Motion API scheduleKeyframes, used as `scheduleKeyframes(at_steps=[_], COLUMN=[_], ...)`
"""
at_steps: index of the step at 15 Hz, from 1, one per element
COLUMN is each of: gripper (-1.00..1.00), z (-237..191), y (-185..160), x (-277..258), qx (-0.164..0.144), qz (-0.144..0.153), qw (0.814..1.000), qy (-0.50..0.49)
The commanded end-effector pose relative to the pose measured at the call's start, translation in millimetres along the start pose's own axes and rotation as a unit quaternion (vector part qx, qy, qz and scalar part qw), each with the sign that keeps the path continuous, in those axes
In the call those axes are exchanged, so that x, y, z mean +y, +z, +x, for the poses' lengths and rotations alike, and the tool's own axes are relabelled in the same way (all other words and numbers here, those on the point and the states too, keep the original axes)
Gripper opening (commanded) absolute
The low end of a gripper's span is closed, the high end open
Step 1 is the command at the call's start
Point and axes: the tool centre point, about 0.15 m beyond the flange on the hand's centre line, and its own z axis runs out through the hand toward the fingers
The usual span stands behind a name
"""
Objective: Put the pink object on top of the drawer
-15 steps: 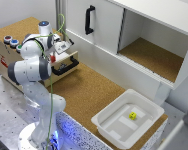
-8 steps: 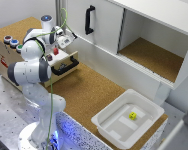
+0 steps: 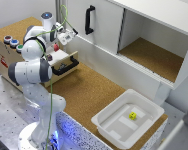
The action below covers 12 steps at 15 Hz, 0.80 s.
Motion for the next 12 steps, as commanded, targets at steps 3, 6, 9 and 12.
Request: scheduleKeyframes(at_steps=[3, 6, 9, 12], gripper=[-1.00, -1.00, -1.00, -1.00], z=[111.6, 138.5, 157.3, 170.6], y=[-22.0, -16.3, -4.3, 2.2], x=[-15.7, -28.7, -39.1, -45.4], qx=[-0.042, -0.044, -0.052, -0.047], qz=[0.054, 0.080, 0.088, 0.081], qw=[0.997, 0.996, 0.995, 0.995], qy=[0.017, 0.006, -0.013, -0.018])
